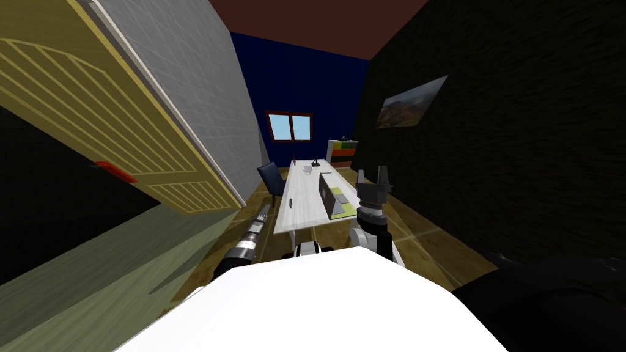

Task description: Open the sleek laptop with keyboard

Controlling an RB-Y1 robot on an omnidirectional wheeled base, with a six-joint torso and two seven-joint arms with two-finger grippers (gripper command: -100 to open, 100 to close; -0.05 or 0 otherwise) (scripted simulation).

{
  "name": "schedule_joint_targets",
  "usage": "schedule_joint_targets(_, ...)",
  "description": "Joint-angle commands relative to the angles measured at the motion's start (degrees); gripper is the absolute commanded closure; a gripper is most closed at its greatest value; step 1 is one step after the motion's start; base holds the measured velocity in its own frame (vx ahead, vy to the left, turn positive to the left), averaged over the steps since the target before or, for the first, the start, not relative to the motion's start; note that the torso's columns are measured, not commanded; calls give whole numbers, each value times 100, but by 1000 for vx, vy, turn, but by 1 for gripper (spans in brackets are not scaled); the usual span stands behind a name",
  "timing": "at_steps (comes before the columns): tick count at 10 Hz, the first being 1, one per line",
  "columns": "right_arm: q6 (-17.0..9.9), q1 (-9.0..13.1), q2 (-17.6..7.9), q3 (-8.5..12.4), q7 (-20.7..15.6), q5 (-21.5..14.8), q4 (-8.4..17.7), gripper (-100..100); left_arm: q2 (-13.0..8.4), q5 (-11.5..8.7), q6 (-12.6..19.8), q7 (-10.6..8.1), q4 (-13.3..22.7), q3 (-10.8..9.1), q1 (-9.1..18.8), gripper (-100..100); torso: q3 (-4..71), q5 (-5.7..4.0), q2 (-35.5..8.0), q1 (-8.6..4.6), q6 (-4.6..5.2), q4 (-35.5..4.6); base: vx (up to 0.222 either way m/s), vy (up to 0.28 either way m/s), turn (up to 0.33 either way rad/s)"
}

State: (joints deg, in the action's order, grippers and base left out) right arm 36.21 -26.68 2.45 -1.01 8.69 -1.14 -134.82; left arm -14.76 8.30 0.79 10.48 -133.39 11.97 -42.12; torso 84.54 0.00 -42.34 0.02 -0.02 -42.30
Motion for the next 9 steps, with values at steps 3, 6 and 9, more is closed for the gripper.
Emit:
schedule_joint_targets(3,0,1,2,-2,0,0,0,0,76,9,77,63,22,-11,13,-100,4,-8,8,-34,5,2,-1,-185,24)
schedule_joint_targets(6,0,1,2,-2,0,0,0,0,243,19,242,191,55,-39,53,-100,4,-4,6,-18,2,2,3,-228,0)
schedule_joint_targets(9,0,1,1,-2,0,0,0,0,427,24,397,318,90,-72,96,-100,2,2,3,8,1,1,3,-212,-12)
